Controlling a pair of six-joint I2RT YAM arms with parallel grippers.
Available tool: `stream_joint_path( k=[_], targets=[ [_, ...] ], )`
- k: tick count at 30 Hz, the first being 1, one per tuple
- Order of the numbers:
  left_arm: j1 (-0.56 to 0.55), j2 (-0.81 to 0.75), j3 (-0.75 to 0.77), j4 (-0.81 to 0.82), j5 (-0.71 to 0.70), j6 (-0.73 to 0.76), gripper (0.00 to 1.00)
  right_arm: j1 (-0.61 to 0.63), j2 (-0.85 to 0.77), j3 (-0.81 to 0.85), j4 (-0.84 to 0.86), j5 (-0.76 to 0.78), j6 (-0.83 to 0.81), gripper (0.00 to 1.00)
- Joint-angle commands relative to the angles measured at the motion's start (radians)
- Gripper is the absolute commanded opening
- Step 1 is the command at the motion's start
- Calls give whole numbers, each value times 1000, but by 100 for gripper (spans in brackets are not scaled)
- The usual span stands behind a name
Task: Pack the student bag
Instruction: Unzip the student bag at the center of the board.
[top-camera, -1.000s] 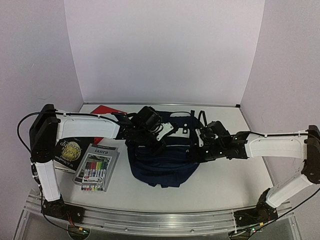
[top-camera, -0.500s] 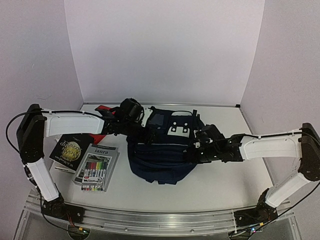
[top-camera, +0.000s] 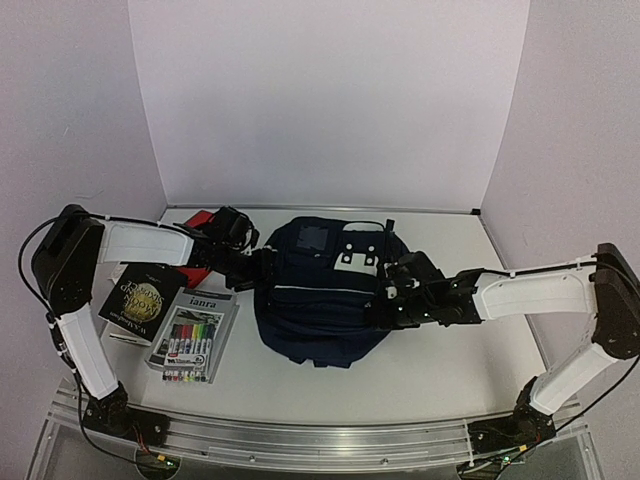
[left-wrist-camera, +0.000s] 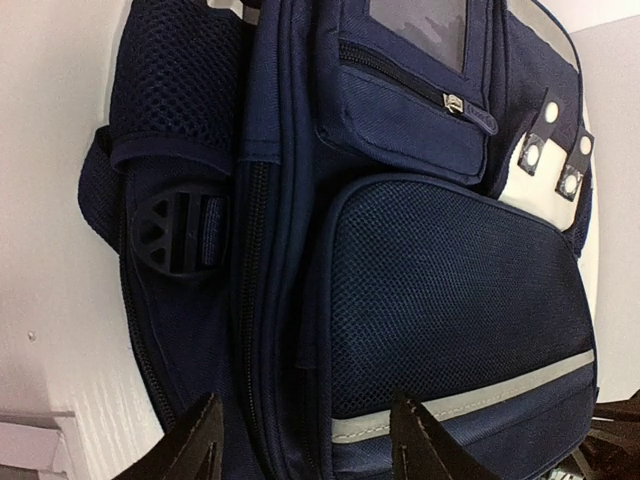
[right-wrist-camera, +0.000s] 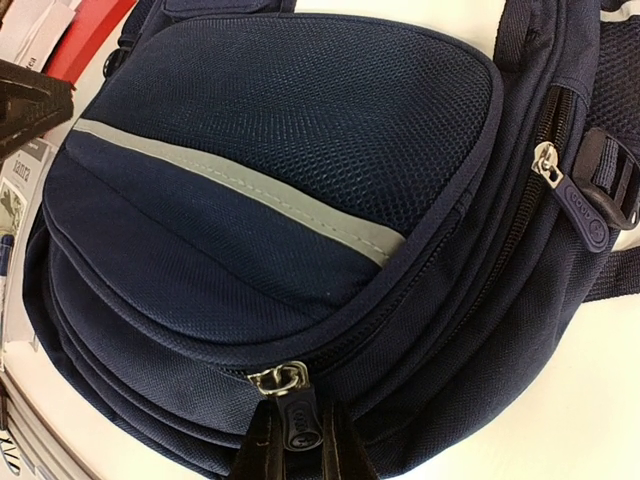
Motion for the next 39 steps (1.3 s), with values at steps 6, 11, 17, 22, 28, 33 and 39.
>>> stream_joint_path(
  k=[6,11,17,22,28,33,39],
  targets=[
    [-3,57,6,86,98,-49,36,3,15,44,52,19,1,0],
    [-3,94,26,84,126,-56,32,3,21,61,52,-17,-9,0],
    [-13,86,18,146,181,-80,2,11,38,103,15,-68,-22,0],
    [-35,51,35,153,168,-76,0,46,100,184,-86,-16,-24,0],
    [-50,11,37,201,150,-113,0,104,195,297,-137,-4,-13,0],
    [-63,-16,29,221,145,-135,0,128,242,371,-132,-26,4,0],
    [-78,-22,45,210,108,-119,0,143,262,452,-112,-44,16,0]
  ],
)
